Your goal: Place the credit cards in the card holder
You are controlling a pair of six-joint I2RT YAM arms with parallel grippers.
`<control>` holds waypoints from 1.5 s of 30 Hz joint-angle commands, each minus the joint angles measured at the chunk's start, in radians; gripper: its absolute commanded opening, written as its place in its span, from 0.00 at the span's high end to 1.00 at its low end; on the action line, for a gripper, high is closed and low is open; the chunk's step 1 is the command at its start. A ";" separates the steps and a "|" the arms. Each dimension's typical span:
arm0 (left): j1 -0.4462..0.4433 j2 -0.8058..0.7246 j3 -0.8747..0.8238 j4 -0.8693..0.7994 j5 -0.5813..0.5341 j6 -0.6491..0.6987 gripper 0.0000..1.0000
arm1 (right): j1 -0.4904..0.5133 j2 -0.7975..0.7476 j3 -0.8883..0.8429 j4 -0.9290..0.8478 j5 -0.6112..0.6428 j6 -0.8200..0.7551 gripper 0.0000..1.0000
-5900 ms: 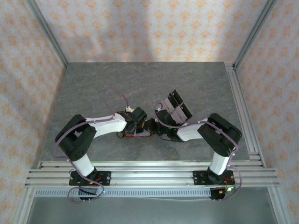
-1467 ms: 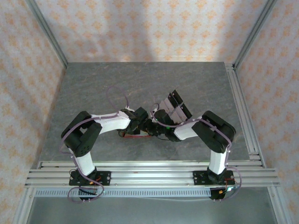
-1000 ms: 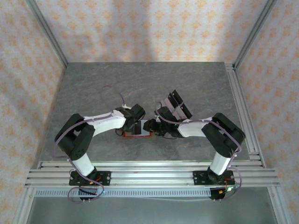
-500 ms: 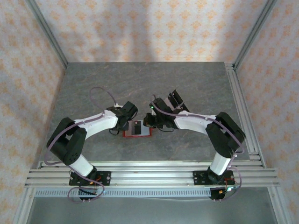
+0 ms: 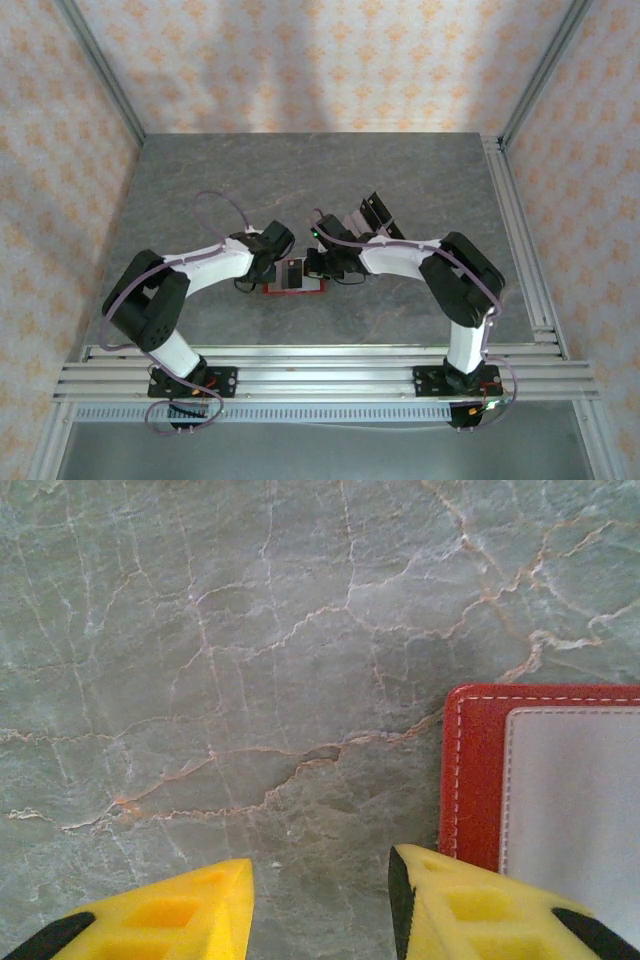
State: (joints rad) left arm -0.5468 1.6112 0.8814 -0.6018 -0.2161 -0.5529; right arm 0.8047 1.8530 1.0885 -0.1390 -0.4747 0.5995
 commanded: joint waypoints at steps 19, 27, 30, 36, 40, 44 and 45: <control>0.007 0.040 -0.030 0.051 0.009 -0.019 0.60 | 0.032 0.099 0.097 -0.007 -0.003 -0.011 1.00; 0.006 0.042 -0.032 0.054 0.015 -0.023 0.60 | 0.051 0.123 0.121 -0.011 -0.007 -0.009 1.00; 0.007 0.044 -0.028 0.050 0.016 -0.023 0.60 | 0.050 0.104 0.114 -0.027 0.008 -0.021 1.00; 0.006 0.037 -0.009 0.027 0.007 -0.015 0.60 | 0.039 0.041 0.060 -0.039 0.046 -0.030 1.00; 0.007 0.032 0.004 0.011 -0.001 -0.006 0.60 | 0.024 0.019 0.014 -0.023 0.045 -0.024 1.00; 0.007 0.026 0.016 -0.006 -0.009 -0.002 0.60 | 0.007 0.009 -0.022 -0.007 0.045 -0.017 1.00; 0.006 0.023 0.022 -0.011 -0.010 -0.001 0.60 | 0.002 0.005 -0.028 -0.006 0.048 -0.017 1.00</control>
State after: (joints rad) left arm -0.5468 1.6348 0.8726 -0.5774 -0.2096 -0.5522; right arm 0.8207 1.8862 1.0908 -0.1345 -0.4599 0.5858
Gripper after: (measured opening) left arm 0.401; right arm 0.039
